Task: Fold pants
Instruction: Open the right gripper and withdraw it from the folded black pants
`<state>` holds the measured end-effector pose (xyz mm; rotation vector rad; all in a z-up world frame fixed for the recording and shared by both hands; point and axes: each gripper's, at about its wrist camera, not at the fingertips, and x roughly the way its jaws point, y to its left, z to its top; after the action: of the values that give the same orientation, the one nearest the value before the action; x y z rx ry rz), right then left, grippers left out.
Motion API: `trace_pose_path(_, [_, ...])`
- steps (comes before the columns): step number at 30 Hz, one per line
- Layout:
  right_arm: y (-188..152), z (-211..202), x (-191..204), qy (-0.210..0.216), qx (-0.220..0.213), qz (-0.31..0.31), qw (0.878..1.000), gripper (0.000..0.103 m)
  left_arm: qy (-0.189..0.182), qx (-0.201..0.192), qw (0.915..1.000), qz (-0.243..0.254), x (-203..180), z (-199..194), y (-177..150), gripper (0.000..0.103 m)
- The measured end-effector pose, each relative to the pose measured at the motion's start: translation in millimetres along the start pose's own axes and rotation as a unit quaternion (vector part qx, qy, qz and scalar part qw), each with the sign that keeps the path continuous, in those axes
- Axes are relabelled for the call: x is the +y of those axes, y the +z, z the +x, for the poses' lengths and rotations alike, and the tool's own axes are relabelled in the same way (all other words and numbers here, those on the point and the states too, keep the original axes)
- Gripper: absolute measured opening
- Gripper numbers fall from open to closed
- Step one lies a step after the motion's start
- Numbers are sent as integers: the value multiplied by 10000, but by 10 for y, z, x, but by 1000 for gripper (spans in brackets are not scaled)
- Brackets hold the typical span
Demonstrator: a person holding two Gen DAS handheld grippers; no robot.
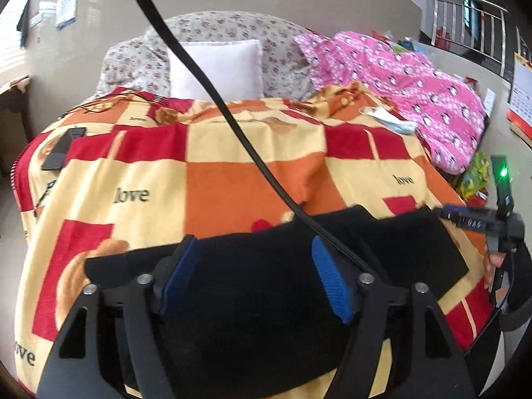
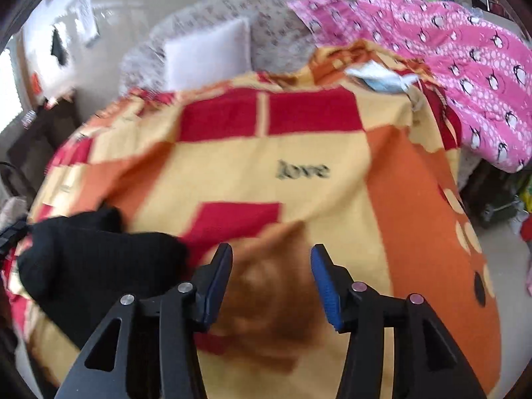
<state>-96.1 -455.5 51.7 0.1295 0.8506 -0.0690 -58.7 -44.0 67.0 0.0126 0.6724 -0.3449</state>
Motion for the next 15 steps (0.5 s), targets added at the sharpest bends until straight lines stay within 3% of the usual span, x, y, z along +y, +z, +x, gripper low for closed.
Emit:
trace_pose_path(3, [11,209,-98,-386,236,67,9990,55,250,-97,9996,-28,51,-23,19,74])
trace_pose_path(6, [66,313,-110,-735,185,0,9971,71,541,-177,9983,-92,100,-37,36,80])
trace_pose_path(12, [196,517,-136,-693,402,8,9968,102,743,-246,9966,-258,179,-30,62,83])
trace_pose_path(15, [228,543,-135,-714,437,2,9965,102,732,-236,9964,-368,219,-26,76,83])
